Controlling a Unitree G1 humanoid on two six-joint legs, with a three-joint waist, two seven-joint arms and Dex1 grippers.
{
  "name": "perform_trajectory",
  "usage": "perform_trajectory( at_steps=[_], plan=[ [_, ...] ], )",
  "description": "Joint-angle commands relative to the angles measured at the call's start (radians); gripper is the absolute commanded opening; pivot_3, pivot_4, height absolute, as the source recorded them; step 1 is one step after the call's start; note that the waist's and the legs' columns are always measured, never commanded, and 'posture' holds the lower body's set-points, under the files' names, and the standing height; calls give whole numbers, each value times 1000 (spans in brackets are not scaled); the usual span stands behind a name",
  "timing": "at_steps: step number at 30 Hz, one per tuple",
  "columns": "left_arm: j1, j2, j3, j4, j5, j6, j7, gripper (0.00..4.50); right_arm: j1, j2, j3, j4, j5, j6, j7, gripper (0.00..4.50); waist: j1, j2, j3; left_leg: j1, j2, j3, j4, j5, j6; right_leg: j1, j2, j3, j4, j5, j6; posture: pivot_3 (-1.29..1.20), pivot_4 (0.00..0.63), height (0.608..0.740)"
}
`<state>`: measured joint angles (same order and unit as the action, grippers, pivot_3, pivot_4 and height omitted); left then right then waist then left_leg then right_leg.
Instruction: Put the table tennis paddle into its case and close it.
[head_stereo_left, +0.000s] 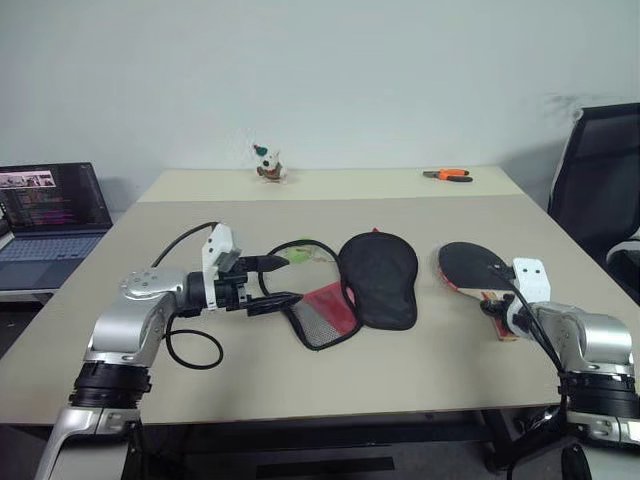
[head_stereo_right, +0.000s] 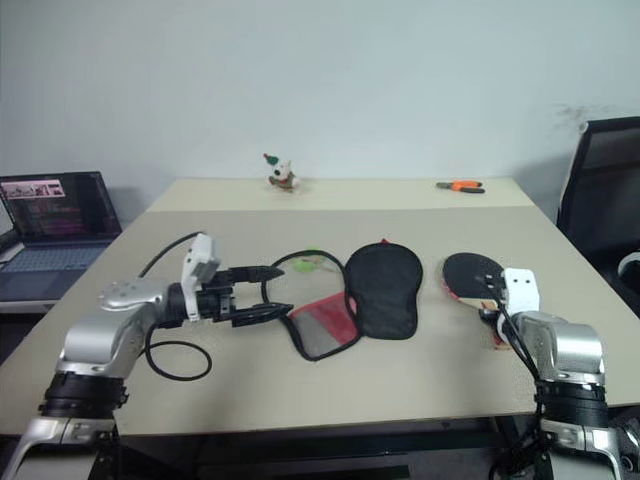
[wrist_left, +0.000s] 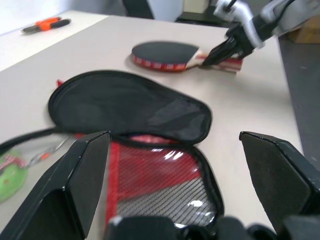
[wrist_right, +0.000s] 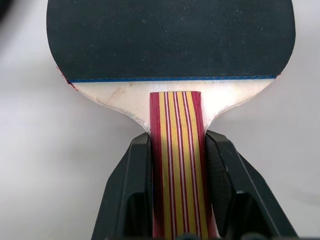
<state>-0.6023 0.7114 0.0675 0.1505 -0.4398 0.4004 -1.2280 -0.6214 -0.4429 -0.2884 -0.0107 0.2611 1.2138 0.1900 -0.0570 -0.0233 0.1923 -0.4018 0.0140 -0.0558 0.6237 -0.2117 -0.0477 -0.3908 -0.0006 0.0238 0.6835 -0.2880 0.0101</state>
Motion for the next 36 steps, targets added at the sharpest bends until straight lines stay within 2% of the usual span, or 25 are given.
perform_trajectory(
  at_steps=[1, 6, 11, 23, 36],
  plan=[
    [10, 22, 46, -56, -29, 5, 17, 4500, -86, 86, -14, -193, 51, 78, -43, 1073, -1, 0, 0, 0, 0, 0, 0, -1, 1, 0, 0, 0, 0, 1, -2, 0, 150, 740],
    [26, 21, 59, -69, -39, 10, 39, 4500, -148, 304, 13, -255, 41, 122, -145, 1073, 3, 0, 0, 0, 2, -1, -1, -2, 2, 0, 0, 0, -1, 0, -4, 0, 150, 740],
    [50, 12, 56, -88, -42, 5, 60, 4500, -154, 459, 52, -158, 18, 45, -207, 1073, 8, 0, 0, -1, 2, -1, -1, -2, 2, -1, -1, -1, -1, 0, -4, 0, 150, 740],
    [71, 17, 66, -105, -46, -1, 74, 4500, -172, 427, 119, 106, -36, -178, -195, 1073, 22, 0, 0, -2, 1, -1, 0, -2, 2, -2, -2, -3, -1, 1, -4, 0, 150, 740],
    [76, 25, 70, -101, -47, -2, 81, 4500, -135, 419, 164, 130, -63, -195, -197, 1073, 21, 0, 0, -14, 1, -1, 2, -2, 2, -15, -2, -2, 5, 1, -4, 0, 150, 740]
  ],
)
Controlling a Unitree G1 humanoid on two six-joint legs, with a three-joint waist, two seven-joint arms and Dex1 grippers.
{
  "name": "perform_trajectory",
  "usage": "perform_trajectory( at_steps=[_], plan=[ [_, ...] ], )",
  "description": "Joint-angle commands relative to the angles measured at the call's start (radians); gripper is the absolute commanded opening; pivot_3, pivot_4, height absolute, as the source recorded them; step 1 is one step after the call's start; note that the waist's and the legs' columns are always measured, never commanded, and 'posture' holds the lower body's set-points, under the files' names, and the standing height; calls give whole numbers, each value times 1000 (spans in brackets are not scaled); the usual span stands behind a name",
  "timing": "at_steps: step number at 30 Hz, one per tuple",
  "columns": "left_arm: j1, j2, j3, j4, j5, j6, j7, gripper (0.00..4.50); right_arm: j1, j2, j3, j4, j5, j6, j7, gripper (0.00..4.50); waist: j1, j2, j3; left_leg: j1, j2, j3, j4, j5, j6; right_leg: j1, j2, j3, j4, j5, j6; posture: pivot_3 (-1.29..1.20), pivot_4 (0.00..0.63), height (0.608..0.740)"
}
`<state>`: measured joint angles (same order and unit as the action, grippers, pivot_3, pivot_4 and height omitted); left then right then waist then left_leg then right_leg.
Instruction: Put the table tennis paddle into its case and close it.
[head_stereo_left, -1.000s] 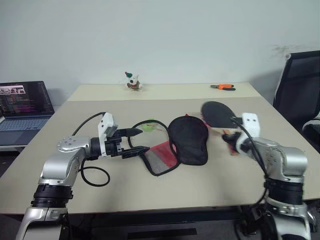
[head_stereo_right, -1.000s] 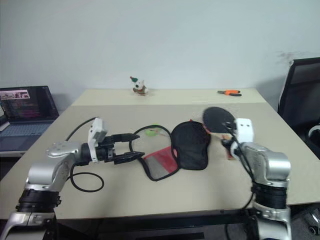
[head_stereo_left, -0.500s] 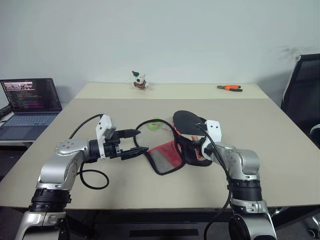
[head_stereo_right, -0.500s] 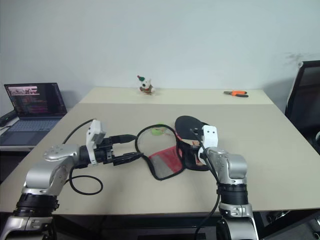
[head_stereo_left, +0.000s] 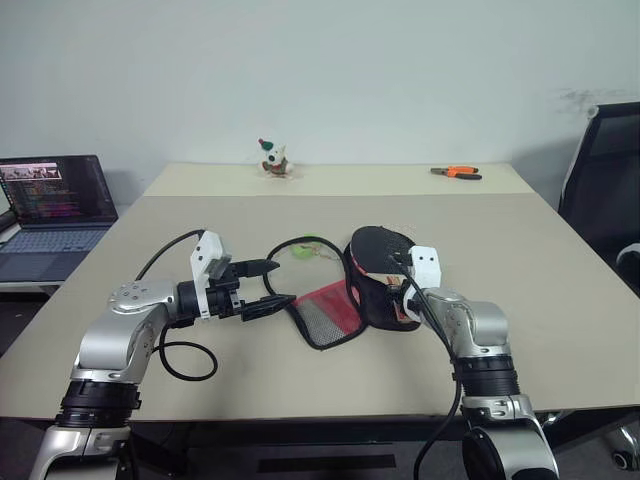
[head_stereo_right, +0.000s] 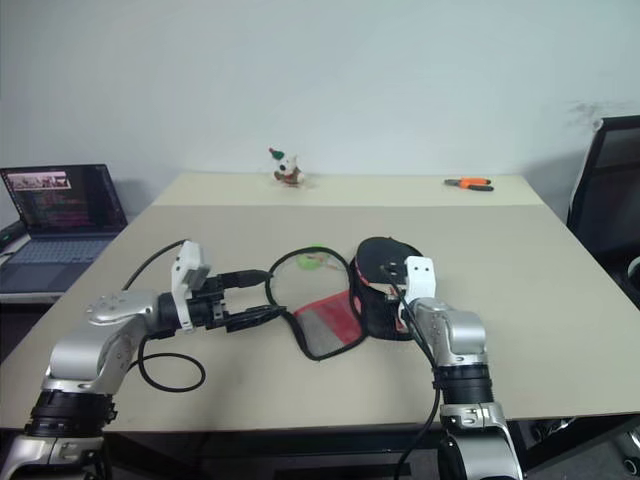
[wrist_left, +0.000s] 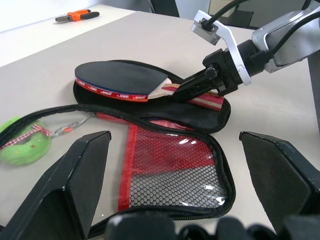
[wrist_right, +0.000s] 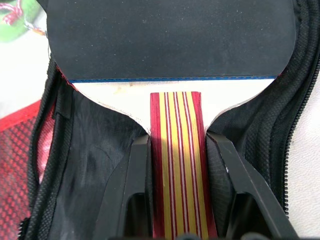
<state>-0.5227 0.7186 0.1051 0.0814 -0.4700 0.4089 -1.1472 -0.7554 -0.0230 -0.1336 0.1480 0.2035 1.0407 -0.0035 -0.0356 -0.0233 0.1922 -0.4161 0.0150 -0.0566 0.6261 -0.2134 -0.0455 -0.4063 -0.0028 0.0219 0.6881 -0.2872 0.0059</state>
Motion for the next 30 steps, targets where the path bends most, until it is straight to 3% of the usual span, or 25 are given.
perform_trajectory(
  at_steps=[1, 11, 17, 22, 25, 30],
  plan=[
    [-3, 19, 33, -31, -16, -11, 0, 4500, 0, 2, 8, -31, -8, -20, -8, 1073, 0, 0, 0, 0, 0, 0, 0, 0, 0, 0, 0, 0, 0, 0, 0, 0, 150, 740],
    [6, 23, 40, -28, -13, -10, 10, 4500, 8, -6, 27, -93, 3, -2, 7, 4356, 0, 0, 0, 0, 0, 0, 1, 0, 0, 0, 0, 0, 2, 0, 0, 0, 150, 740],
    [24, 21, 56, 9, 28, -28, 81, 4500, 44, -152, 147, -409, 135, 99, 252, 4471, 1, 0, 0, 0, 0, -1, 1, 0, 0, 0, 0, -1, 2, 0, 0, 0, 150, 740],
    [42, 50, 27, 62, 77, -24, 94, 4500, 21, -351, 68, -555, 319, 153, 486, 4471, 2, 0, 0, 0, 0, -1, 2, 0, 0, 0, 0, -1, 1, 0, 0, 0, 150, 740],
    [17, 64, -17, 159, 155, -47, 118, 3855, 7, -467, 34, -569, 391, 153, 587, 4500, 3, 0, 0, 0, -1, -1, 2, 0, 0, 1, 0, -2, 2, 0, 0, 0, 150, 740],
    [-40, 34, -76, 306, 245, -96, 145, 2055, 19, -630, 34, -585, 447, 125, 711, 4500, 4, -1, 0, 0, -2, -2, 3, 0, 0, 1, 0, -2, 1, 0, 0, 0, 150, 740]
  ],
)
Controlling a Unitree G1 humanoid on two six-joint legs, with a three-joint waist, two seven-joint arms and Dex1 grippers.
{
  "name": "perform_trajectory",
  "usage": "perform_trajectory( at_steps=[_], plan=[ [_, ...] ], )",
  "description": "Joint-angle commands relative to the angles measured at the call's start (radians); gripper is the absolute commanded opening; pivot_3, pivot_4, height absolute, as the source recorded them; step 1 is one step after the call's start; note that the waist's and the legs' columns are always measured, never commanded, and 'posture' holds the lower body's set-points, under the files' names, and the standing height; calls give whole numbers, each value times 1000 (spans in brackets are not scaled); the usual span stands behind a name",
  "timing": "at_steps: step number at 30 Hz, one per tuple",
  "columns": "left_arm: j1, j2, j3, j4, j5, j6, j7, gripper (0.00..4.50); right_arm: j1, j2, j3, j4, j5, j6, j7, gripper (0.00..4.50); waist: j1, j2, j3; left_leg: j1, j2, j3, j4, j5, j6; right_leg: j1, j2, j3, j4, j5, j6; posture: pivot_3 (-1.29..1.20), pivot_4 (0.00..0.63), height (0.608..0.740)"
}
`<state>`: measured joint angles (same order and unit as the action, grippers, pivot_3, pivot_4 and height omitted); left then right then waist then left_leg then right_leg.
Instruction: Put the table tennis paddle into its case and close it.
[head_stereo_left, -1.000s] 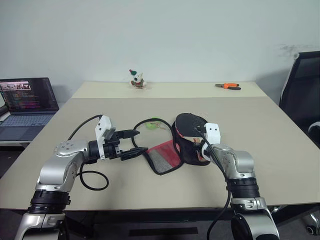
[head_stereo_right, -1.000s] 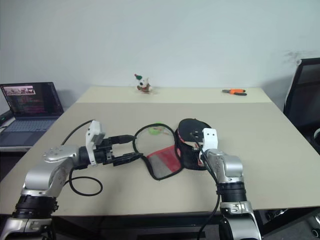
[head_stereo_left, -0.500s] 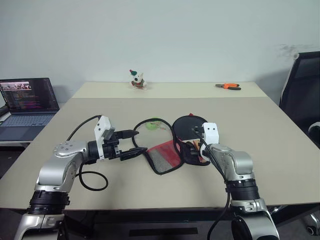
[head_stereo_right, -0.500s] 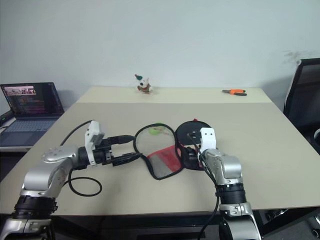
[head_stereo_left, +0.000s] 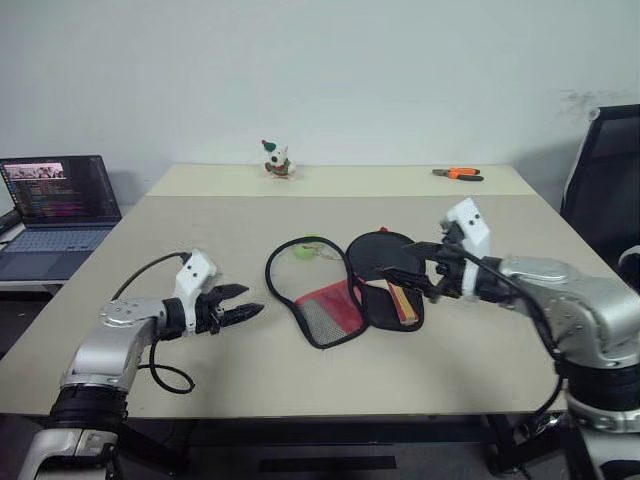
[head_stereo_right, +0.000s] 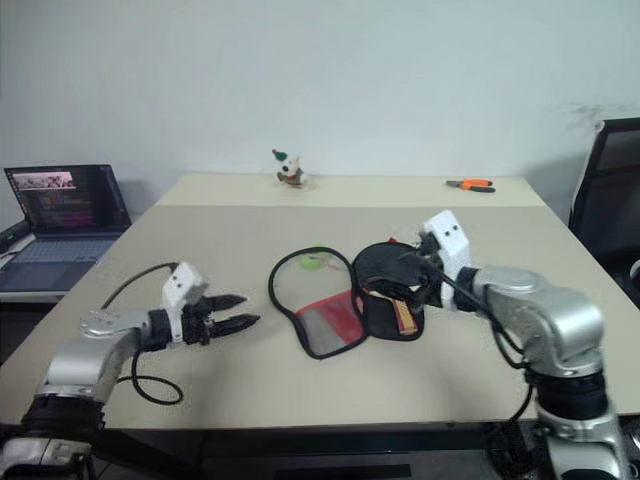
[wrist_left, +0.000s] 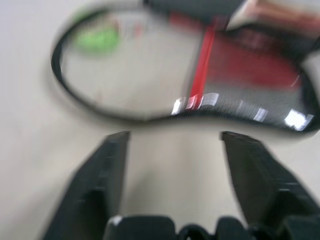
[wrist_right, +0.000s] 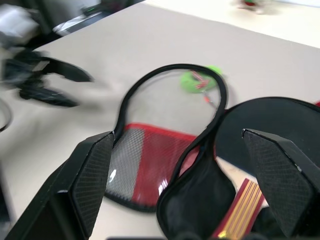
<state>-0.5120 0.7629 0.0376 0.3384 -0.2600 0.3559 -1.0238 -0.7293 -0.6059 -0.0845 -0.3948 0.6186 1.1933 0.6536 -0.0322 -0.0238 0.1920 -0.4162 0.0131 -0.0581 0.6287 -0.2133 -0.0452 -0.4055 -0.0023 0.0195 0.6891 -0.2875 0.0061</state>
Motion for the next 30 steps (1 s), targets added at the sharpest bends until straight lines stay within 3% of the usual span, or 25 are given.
perform_trajectory(
  at_steps=[1, 5, 6, 14, 19, 30],
  plan=[
    [-75, -28, -16, 88, 52, -57, 44, 1673, -2, -64, -12, -38, 30, -37, 60, 4500, 0, 0, 0, 0, 0, 0, 0, 0, 0, 0, 0, 0, 0, 0, 0, 0, 150, 740],
    [-149, -91, -36, 201, 90, -101, 83, 177, 9, -93, -1, -25, 20, -65, 59, 4500, 1, 0, 0, 0, -1, 0, 1, 0, 0, 0, 0, 0, 0, 0, 0, 0, 150, 740],
    [-164, -105, -41, 225, 98, -115, 85, 12, 10, -93, -1, -23, 19, -68, 54, 4500, 1, 0, 0, 0, -1, 0, 1, 0, 0, 0, 0, 0, 1, 0, 0, 0, 150, 740],
    [-282, -206, -66, 425, 148, -201, 105, 12, 29, -113, 13, -5, 0, -87, 27, 4500, 1, -1, 0, -1, -1, 0, 1, 0, 0, 0, 0, 0, 1, 0, 0, 0, 150, 740],
    [-336, -257, -74, 431, 152, -221, 84, 12, 31, -117, 2, -5, 4, -88, 24, 4500, 2, -1, 0, -1, -1, 0, 1, 0, 0, 0, 0, -1, 2, 0, 0, 0, 150, 740],
    [-216, -117, -23, 265, 118, -127, 11, 12, 50, -134, -32, -32, 70, -71, 44, 4500, -6, -1, 0, 0, 0, 0, 1, 0, 0, 0, 0, 0, 2, 0, 0, 0, 150, 740]
  ],
)
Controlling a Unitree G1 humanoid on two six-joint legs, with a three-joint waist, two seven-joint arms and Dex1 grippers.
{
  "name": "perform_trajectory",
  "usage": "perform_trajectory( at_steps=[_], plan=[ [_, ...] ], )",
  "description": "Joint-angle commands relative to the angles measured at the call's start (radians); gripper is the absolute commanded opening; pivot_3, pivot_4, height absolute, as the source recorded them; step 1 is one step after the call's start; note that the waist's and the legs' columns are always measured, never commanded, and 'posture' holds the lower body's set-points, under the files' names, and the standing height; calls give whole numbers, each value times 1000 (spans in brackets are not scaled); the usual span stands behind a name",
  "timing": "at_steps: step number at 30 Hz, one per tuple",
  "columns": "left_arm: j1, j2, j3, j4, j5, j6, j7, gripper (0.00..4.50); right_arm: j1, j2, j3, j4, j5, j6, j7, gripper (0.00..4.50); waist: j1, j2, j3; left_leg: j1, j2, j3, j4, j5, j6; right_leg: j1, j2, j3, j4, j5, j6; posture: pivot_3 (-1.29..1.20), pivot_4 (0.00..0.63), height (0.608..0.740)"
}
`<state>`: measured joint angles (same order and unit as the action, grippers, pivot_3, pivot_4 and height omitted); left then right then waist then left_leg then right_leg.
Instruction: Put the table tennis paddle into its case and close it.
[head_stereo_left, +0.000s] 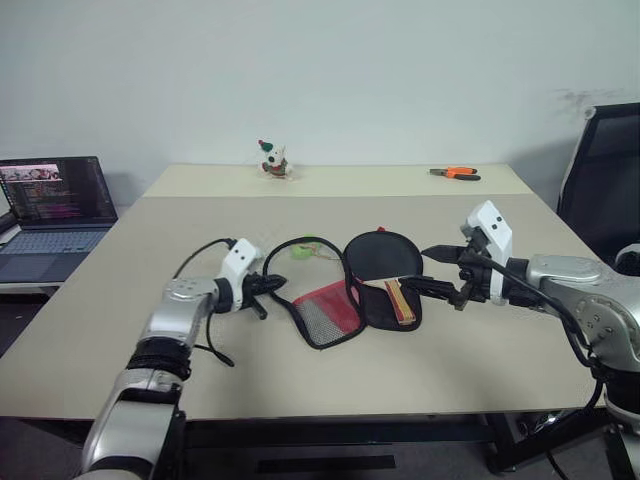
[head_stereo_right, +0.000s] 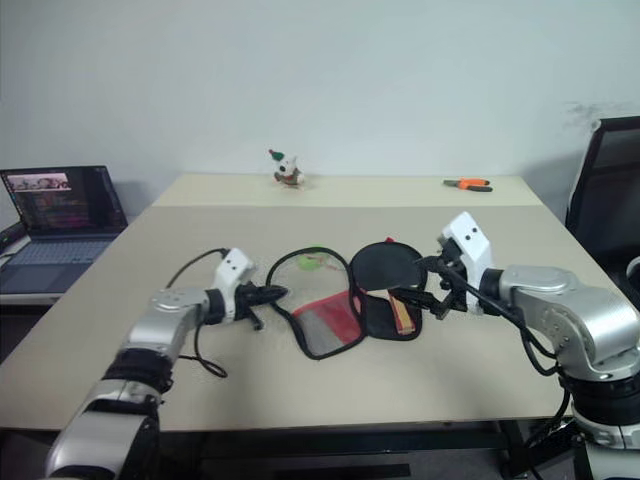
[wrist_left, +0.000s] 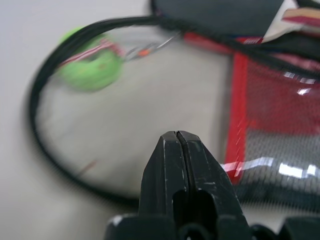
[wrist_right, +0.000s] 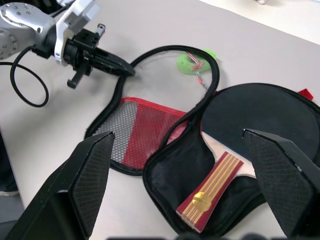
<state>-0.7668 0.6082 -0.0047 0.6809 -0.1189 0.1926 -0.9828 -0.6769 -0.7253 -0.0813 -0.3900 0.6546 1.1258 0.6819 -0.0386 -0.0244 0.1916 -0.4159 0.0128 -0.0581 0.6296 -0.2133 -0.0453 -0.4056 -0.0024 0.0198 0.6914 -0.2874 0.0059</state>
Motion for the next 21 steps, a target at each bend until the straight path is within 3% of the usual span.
perform_trajectory(
  at_steps=[1, 5, 11, 21],
  plan=[
    [52, 46, 20, -96, -24, 49, -34, 12, -2, -17, -35, -37, 38, -3, 17, 4500, 1, 0, 0, 0, 0, 0, 0, 0, 0, 0, 0, 0, 0, 0, 0, 0, 150, 740],
    [79, 63, 26, -115, -5, 78, -11, 12, -6, -20, -25, -27, 47, -13, 21, 4500, 10, 0, 0, 0, 1, 0, 2, 0, 0, 0, 0, 0, 1, 0, 0, 0, 150, 740],
    [61, 12, 11, -76, 9, 90, 45, 12, -14, -13, -11, -19, 46, -21, 17, 4500, 12, 0, 0, -1, 0, -1, 2, 0, 0, 1, -1, -1, 1, 0, 0, 0, 150, 740],
    [-96, -126, -36, 152, 66, -12, 105, 12, -12, -5, -20, -26, 56, -8, -5, 4500, 12, -1, 0, -1, -1, -1, 4, 0, 0, 1, 0, -1, 3, 0, 0, 0, 150, 740]
  ],
)
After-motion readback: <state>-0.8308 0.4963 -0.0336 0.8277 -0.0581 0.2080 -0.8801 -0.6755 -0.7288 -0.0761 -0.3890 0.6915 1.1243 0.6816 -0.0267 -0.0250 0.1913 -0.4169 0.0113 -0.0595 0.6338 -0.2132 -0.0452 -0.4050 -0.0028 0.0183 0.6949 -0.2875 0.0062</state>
